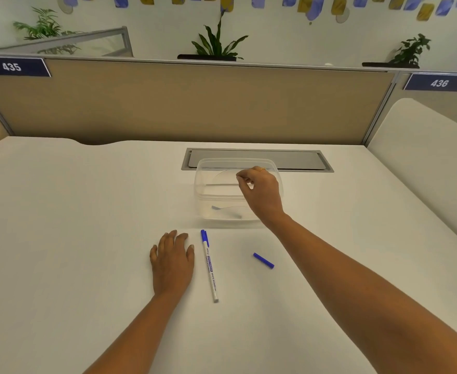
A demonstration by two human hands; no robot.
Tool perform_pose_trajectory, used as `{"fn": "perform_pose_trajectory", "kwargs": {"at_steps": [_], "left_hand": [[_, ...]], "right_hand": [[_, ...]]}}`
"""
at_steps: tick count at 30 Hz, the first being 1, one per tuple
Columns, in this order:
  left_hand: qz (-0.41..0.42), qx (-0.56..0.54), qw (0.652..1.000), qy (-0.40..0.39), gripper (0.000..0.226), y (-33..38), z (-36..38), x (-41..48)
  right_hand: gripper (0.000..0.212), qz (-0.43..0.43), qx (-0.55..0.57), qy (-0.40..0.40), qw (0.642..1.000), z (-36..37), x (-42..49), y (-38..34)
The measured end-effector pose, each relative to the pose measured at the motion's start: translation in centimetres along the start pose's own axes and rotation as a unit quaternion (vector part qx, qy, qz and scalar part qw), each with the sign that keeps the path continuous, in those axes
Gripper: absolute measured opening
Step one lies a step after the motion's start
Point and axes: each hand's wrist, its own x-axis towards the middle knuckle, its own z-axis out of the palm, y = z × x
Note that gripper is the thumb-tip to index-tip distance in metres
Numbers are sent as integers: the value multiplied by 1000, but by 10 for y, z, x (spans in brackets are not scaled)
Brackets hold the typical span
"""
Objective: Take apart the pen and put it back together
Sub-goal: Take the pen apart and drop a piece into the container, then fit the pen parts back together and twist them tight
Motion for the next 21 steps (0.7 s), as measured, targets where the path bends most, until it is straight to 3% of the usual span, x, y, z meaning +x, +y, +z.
{"fn": "perform_pose_trajectory", "kwargs": {"at_steps": [4, 21], "left_hand": [[8, -11, 1000, -4, 29, 0, -2, -4], [42, -30, 998, -40, 32, 7, -15, -51]], "right_hand": [[15, -17, 12, -8, 1000, -5, -26, -4], [14, 97, -23, -83, 992, -22, -156, 17]]}}
